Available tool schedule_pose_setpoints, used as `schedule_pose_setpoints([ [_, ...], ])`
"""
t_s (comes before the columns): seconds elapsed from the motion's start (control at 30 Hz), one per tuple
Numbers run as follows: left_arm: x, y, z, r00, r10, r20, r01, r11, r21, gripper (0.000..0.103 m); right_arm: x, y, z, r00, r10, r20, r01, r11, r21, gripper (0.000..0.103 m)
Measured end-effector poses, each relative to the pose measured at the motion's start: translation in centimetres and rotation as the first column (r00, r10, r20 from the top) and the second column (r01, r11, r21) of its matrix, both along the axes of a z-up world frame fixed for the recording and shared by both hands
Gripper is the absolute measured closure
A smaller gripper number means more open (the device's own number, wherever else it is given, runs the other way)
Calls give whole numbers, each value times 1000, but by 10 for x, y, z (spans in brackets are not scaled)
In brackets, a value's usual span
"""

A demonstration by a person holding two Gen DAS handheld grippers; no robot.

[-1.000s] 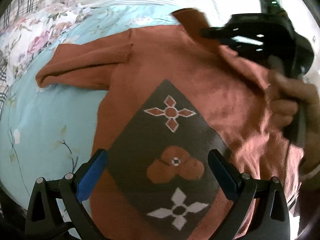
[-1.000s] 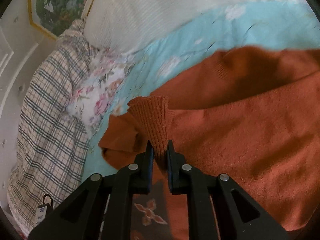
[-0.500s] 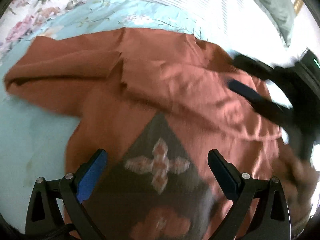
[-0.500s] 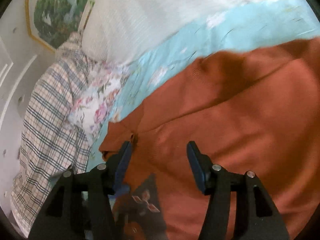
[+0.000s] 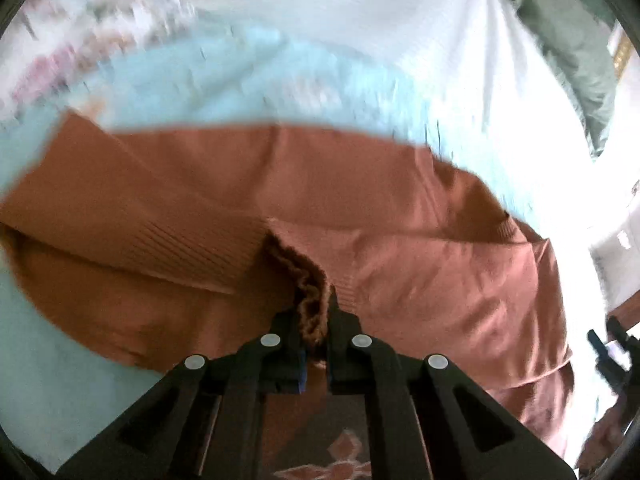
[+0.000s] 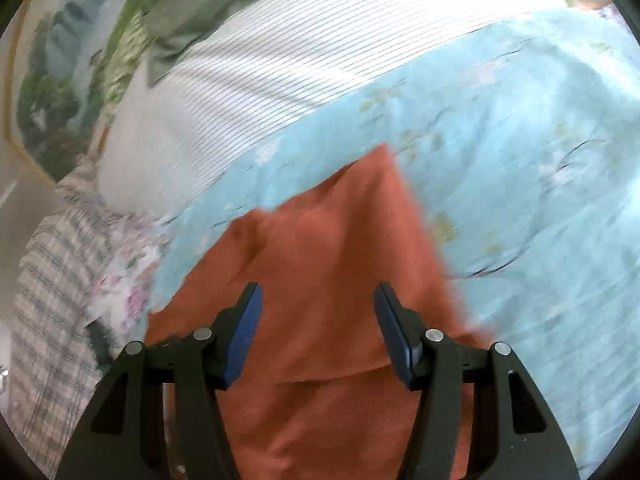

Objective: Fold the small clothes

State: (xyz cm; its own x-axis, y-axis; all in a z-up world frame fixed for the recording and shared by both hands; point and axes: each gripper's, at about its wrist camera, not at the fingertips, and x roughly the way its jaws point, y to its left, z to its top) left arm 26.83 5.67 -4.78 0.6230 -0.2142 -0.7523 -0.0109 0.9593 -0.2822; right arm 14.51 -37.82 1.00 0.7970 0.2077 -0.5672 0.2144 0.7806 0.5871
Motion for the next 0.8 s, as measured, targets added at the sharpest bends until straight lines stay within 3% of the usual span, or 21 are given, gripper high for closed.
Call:
schedule_pose_setpoints([
  [0.07,-5,9,-1,1000,21,16,-22,998,62,99,15,-10,-5,999,1,-38,-1,1000,-18,44],
  [0.13,-5,15,-7,1000,3,-12,-3,999,37,99,31,-16,-12,997,22,-74,-24,999,-23,44],
  [0.4,-7,9,-10,1000,-9,-12,10,998,69,98,104,-18,-53,971,94,-218,-115,990,-83,46],
  [0.43,-7,8,-11,1000,-10,-15,11,997,70,98,104,-19,-53,973,103,-205,-123,988,-92,72],
  [0.47,-7,8,-11,1000,-12,-15,13,997,74,98,103,-21,-50,974,121,-191,-135,989,-64,92],
  [0.63,-10,-6,1,998,-61,10,60,997,56,98,79,-40,-27,993,56,-107,-68,990,-119,92],
  [0.7,-10,-17,3,996,-90,20,89,995,46,98,82,-43,-36,990,42,-135,-58,991,-118,92],
  [0.8,-4,-34,-7,995,-98,9,97,990,104,98,90,-40,-51,980,33,-196,-63,987,-149,92],
])
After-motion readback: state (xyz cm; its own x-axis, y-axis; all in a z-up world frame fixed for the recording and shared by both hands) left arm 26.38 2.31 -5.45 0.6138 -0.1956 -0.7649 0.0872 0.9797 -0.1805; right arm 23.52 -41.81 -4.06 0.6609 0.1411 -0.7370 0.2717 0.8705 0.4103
